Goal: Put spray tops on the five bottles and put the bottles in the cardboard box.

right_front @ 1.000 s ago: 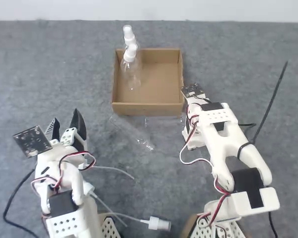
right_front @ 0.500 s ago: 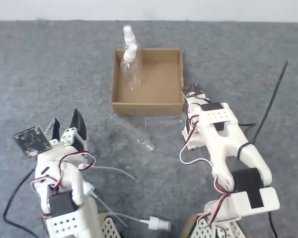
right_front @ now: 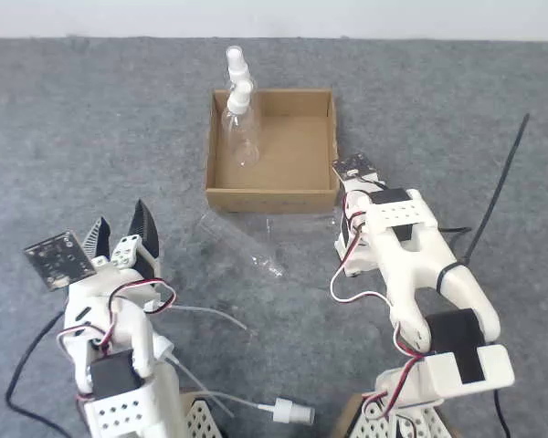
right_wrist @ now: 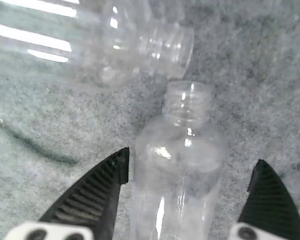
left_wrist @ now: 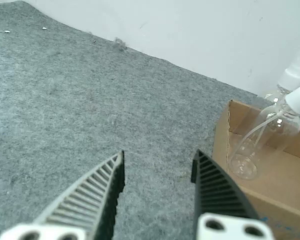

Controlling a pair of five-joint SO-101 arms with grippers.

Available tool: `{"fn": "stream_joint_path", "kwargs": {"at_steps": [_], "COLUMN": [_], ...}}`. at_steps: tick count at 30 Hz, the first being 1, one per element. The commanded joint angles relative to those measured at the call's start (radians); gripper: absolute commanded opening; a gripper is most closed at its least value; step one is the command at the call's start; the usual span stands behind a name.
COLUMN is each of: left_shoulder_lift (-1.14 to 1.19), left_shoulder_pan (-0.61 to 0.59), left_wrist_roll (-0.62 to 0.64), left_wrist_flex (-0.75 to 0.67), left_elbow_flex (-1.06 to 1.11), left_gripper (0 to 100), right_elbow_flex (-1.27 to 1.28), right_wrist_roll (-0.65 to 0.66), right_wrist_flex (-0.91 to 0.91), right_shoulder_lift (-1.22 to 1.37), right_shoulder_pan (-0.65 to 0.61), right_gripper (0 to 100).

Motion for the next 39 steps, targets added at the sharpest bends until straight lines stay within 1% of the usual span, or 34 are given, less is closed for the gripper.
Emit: {"fn": "stream_joint_path", "kwargs": {"at_steps": [1, 10, 13, 18, 20, 26, 35, 39], "left_shoulder_lift": [-0.017, -0.017, -0.017, -0.017, -0.017, -0.017, -0.017, -0.017], "left_shoulder_pan": [-0.008, -0.008, -0.008, -0.008, -0.008, -0.008, -0.008, -0.008], "left_wrist_roll": [-0.008, -0.008, -0.008, -0.008, -0.008, -0.008, -0.008, -0.008], "left_wrist_flex": [-0.034, -0.034, -0.034, -0.034, -0.034, -0.034, -0.034, -0.034], "left_elbow_flex": [-0.008, -0.008, -0.008, -0.008, -0.008, -0.008, -0.008, -0.008], "left_gripper": [21, 21, 21, 21, 21, 21, 21, 21], "right_elbow_flex": [-0.034, -0.034, -0.034, -0.034, -0.038, -0.112, -0.114, -0.114], "right_wrist_roll": [-0.003, -0.005, -0.005, -0.005, -0.005, -0.005, -0.005, -0.005], "right_wrist_flex": [0.008, 0.010, 0.010, 0.015, 0.041, 0.127, 0.082, 0.077], "right_shoulder_lift": [-0.068, -0.079, -0.079, -0.079, -0.079, -0.079, -0.067, -0.067], "right_shoulder_pan": [0.010, 0.018, 0.016, 0.016, 0.015, 0.016, 0.012, 0.008], "right_gripper": [28.7, 18.6, 19.0, 25.1, 26.0, 22.6, 17.1, 12.0]}}
